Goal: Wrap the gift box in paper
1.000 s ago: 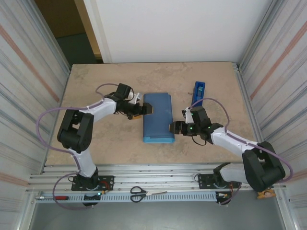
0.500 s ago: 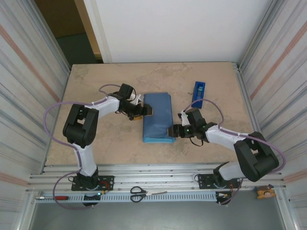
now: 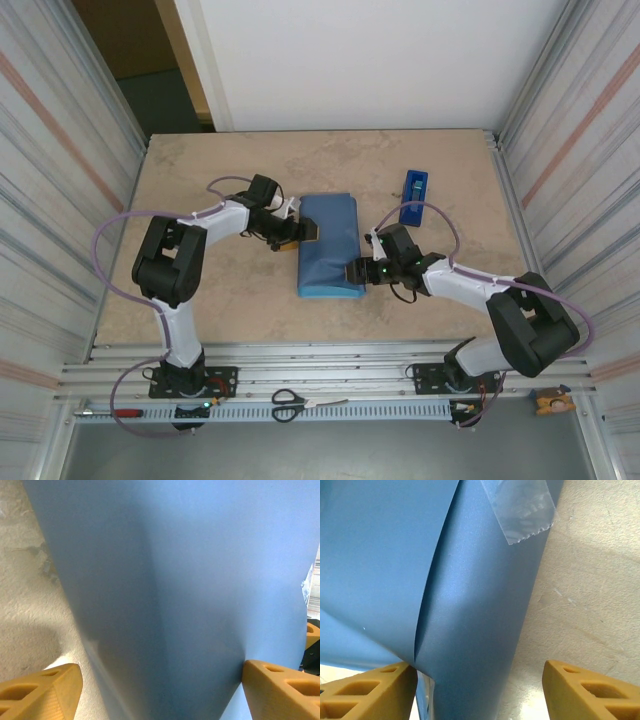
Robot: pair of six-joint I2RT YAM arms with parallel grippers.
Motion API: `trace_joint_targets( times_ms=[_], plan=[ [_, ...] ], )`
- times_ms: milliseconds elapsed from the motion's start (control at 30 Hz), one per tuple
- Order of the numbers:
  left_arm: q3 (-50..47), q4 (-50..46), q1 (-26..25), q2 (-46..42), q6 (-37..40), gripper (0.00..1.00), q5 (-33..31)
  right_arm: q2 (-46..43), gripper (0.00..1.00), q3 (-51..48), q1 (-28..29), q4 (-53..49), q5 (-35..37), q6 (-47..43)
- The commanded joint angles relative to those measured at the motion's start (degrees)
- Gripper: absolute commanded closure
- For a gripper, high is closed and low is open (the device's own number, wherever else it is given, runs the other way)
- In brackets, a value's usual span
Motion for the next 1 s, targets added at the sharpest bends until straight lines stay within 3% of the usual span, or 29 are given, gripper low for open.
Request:
trace_joint_targets(
  times_ms=[0, 233, 400, 500, 700, 833, 967],
  plan=[
    [-0.43, -3.48, -0.28, 2.46, 1.18, 0.18, -3.29, -0.76, 0.33, 1.18, 1.18, -1.55, 1.51, -1.48],
    [1.65, -4.08, 0.04, 0.09, 0.50, 0.14, -1.70, -8.68, 0.24, -0.18, -0.29, -2.76, -0.43, -2.10],
    [5.20, -3.93, 1.84, -1.93, -1.53, 0.08, 0.38, -8.12, 0.17, 3.19, -7.52, -1.31, -10.13, 0.37],
    [7.14, -2.12, 3.50, -0.97, -3.90, 0.05, 2.44, -2.00, 0.15, 8.29, -11.94, 0.25, -16.85, 3.21],
    [15.76, -4.71, 5.60, 6.60, -4.92, 0.06, 4.38, 14.01, 0.14, 24.36, -15.55, -5.25, -17.81, 6.06],
    [21.25, -7.02, 5.69, 12.30, -4.56, 0.10, 5.14, 24.85, 0.19, 36.48, -16.01, -15.72, -13.76, 6.31],
    [24.95, -9.21, 5.52, 15.31, -4.53, 0.11, 4.96, 30.78, 0.23, 41.64, -15.64, -17.62, -15.51, 7.16]
  ],
)
